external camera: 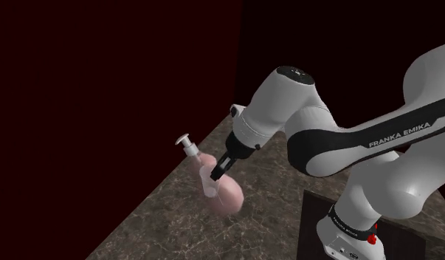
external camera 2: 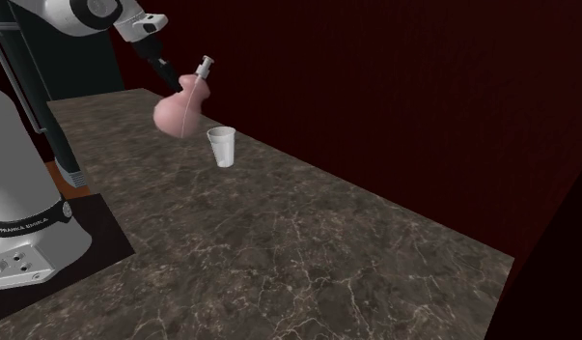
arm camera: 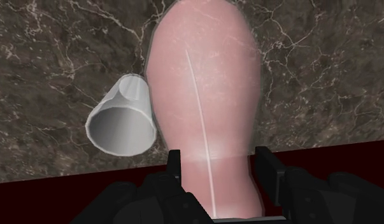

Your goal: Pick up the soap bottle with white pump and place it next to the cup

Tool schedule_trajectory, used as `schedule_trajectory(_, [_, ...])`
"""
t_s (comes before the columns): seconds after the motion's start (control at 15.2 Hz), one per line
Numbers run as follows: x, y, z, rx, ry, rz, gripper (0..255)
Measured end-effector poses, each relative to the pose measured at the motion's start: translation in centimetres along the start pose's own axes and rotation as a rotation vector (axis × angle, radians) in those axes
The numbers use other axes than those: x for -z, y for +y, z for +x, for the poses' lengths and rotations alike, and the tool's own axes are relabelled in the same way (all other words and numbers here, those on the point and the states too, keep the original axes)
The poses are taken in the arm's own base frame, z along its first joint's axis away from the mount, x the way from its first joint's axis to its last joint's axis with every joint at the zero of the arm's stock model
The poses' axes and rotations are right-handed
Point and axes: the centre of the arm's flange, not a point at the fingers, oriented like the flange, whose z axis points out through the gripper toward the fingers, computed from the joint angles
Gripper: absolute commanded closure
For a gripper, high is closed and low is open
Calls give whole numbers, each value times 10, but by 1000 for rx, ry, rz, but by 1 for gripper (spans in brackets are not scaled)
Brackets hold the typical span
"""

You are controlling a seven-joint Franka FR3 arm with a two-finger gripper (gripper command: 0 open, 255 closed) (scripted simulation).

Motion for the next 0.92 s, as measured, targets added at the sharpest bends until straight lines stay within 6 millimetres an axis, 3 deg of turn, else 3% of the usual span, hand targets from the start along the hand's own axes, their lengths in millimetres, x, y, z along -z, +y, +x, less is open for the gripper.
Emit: schedule_trajectory(0.92, [-68, 4, -29, 0, 0, 0, 255])
